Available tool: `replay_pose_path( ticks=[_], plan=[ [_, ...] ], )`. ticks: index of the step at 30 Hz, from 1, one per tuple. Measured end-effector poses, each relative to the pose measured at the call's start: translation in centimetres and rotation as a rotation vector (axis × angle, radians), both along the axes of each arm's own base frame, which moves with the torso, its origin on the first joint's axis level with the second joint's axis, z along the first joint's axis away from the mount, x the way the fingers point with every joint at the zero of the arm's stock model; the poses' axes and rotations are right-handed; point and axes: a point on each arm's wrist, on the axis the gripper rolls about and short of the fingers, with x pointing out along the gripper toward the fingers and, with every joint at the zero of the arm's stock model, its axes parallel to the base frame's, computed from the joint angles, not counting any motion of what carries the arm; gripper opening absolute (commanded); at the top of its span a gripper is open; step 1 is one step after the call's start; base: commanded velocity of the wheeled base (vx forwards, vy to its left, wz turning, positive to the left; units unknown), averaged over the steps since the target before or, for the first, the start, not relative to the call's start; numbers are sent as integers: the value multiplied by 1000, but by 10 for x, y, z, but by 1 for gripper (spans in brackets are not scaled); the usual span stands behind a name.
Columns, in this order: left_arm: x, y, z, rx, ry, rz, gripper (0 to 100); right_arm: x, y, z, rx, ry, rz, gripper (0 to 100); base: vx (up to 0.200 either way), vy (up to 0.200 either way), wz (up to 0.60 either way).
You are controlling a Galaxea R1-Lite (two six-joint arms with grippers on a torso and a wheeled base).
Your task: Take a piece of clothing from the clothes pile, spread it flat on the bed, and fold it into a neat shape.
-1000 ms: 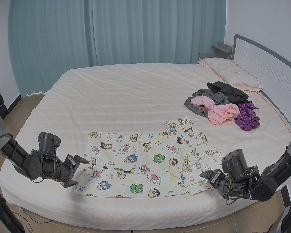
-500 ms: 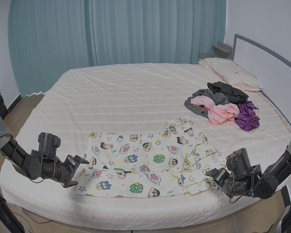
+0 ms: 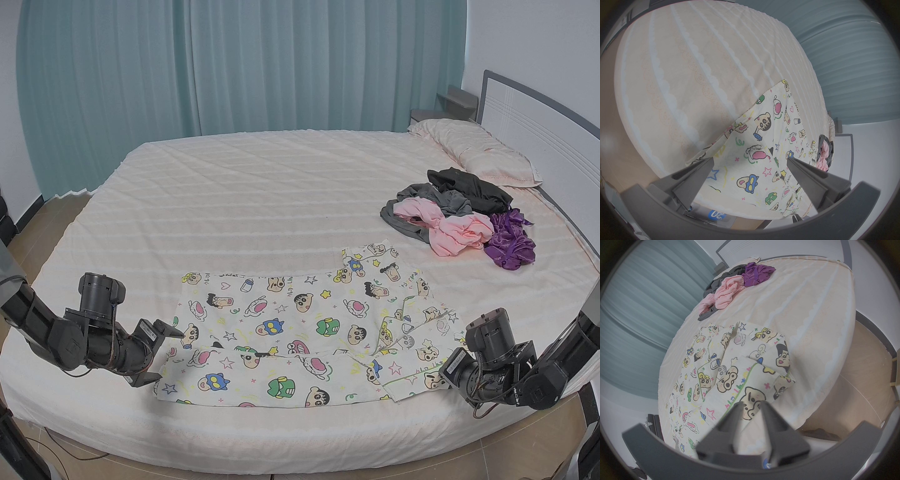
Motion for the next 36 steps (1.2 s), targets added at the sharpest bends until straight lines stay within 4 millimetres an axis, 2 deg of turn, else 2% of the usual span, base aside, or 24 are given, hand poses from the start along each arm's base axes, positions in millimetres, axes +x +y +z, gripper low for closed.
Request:
replay_pose_path(
  ticks=[15, 16, 36],
  plan=[
    [0, 0, 0, 0, 0, 1, 100, -10, -7, 0, -33, 14, 19, 0, 0, 0, 0],
    [0, 0, 0, 0, 0, 0, 100, -9, -7, -1, -37, 17, 20, 100, 0, 0, 0],
    [0, 0, 0, 0, 0, 0, 100, 9, -6, 4, 52, -5, 9, 100, 0, 0, 0]
  ],
)
